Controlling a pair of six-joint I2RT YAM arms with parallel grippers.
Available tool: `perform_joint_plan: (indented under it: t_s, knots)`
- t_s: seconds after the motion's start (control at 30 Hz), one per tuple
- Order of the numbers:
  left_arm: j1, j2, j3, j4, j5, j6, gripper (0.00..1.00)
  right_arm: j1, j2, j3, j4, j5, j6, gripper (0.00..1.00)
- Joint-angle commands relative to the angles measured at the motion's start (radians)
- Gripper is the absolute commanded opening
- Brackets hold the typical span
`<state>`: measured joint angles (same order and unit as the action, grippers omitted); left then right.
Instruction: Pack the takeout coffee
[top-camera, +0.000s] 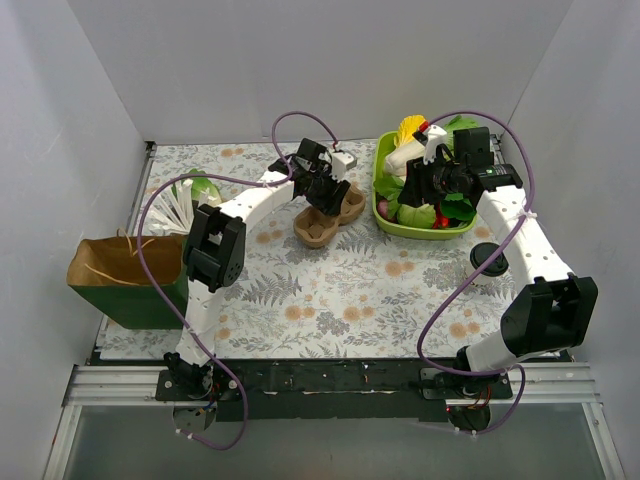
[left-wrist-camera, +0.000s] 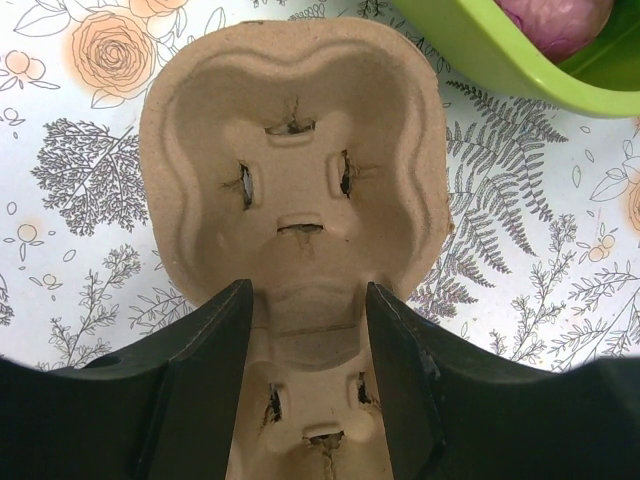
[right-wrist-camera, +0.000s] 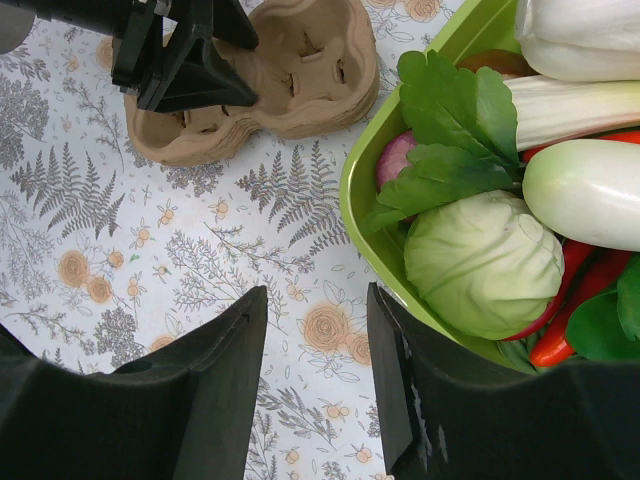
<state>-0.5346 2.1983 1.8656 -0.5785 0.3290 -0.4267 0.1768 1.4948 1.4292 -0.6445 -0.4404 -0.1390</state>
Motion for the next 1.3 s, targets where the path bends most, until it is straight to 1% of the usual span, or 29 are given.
perform_joint_plan:
  t_s: [0.0,0.37,0.5,0.57,0.6,0.77,0.9,0.93,1.0,1.03,1.1,1.2,1.27]
  knots:
    - [-0.007,-0.006,0.012,-0.007,-0.002,0.003,0.49,-0.005,-0.01,0.002,0.031,0.003,-0.013,0.52]
    - [-0.007,0.0,0.012,0.002,-0.045,-0.01,0.43,-0.003,-0.007,-0.001,0.032,0.003,-0.014,0.53]
    - [-0.008,0.008,0.015,0.002,-0.061,-0.014,0.43,-0.003,-0.007,0.0,0.032,0.005,-0.014,0.53]
    - [-0.008,0.008,0.015,0.0,-0.064,-0.015,0.41,-0.003,-0.005,-0.001,0.032,0.005,-0.014,0.53]
    - [-0.008,0.008,0.015,0.002,-0.062,-0.014,0.39,-0.003,-0.005,-0.003,0.032,0.005,-0.014,0.53]
    - [-0.008,0.0,0.017,-0.009,-0.067,-0.017,0.36,-0.005,-0.001,-0.003,0.031,0.003,-0.016,0.53]
    - [-0.008,-0.005,0.007,-0.018,-0.064,-0.018,0.26,-0.005,0.007,0.008,0.032,0.002,-0.014,0.53]
    - [-0.007,-0.009,0.01,-0.02,-0.059,-0.018,0.2,-0.003,0.012,0.01,0.032,0.002,-0.013,0.53]
    - [-0.008,-0.012,0.015,-0.02,-0.047,-0.021,0.14,-0.003,0.016,0.014,0.032,0.002,-0.013,0.53]
    - [-0.007,-0.015,0.024,-0.023,-0.045,-0.021,0.08,-0.005,0.016,0.017,0.032,0.0,-0.013,0.53]
    - [-0.008,-0.023,0.04,-0.027,-0.042,-0.02,0.0,-0.003,0.021,0.019,0.032,0.0,-0.01,0.53]
    - [-0.007,-0.045,0.095,-0.05,-0.048,-0.011,0.0,-0.005,0.018,0.016,0.032,-0.001,-0.008,0.53]
    - [-0.002,-0.038,0.174,-0.102,-0.064,-0.006,0.0,-0.005,0.016,0.011,0.032,-0.001,-0.008,0.53]
